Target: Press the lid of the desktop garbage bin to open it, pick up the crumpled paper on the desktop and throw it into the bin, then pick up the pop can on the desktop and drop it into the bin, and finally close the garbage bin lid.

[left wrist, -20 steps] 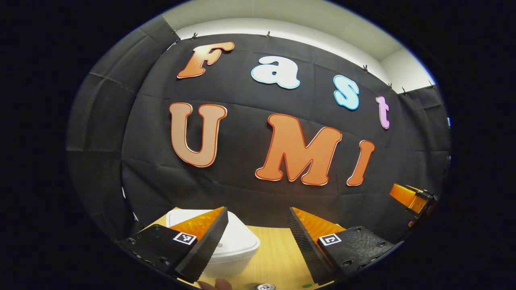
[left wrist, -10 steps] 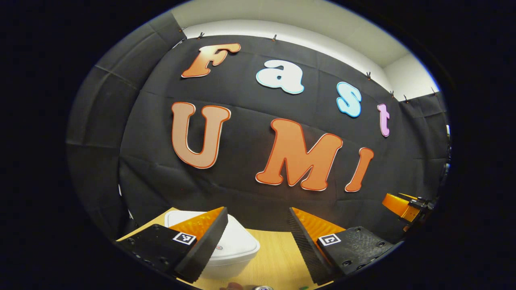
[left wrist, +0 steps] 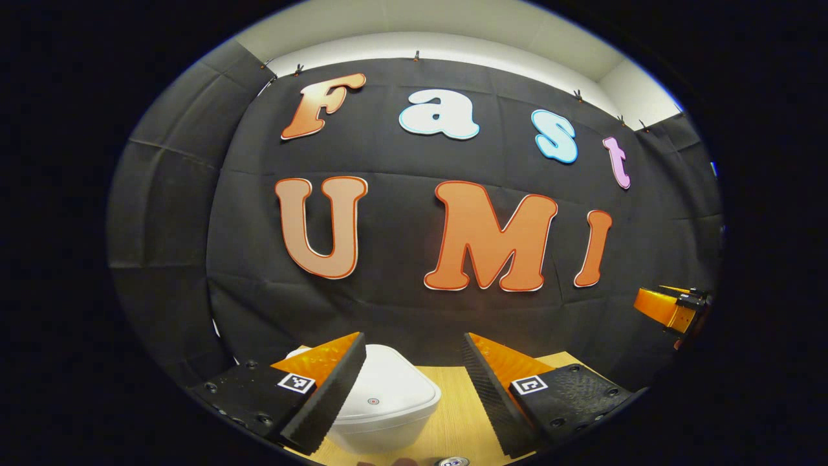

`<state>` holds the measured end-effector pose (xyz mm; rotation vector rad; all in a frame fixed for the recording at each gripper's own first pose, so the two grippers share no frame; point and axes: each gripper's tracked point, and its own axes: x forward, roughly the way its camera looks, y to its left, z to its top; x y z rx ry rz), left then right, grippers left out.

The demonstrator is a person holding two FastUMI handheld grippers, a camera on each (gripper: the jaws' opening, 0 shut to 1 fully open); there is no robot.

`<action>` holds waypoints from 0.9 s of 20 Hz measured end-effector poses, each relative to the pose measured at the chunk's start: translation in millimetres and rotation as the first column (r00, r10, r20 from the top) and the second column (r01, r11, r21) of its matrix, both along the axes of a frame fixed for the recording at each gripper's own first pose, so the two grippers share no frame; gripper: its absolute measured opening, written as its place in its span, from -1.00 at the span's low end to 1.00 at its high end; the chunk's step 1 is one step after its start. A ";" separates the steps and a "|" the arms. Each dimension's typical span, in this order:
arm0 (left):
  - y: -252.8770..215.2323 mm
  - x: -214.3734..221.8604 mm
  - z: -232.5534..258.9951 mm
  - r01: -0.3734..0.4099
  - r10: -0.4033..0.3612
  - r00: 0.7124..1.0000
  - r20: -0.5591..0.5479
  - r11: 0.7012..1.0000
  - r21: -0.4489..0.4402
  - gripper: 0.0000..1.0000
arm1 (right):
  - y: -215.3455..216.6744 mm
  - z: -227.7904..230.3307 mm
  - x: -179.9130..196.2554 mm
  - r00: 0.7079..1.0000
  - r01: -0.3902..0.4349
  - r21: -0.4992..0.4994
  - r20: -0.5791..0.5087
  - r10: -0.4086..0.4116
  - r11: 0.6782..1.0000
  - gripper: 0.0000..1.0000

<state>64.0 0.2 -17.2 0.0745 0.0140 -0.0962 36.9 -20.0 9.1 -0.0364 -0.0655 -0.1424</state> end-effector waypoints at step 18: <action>-12.6 -2.7 1.2 0.026 -0.026 1.000 -0.003 0.999 0.028 0.51 | -9.4 -4.9 -5.9 1.000 0.000 0.001 -0.021 0.000 1.000 0.87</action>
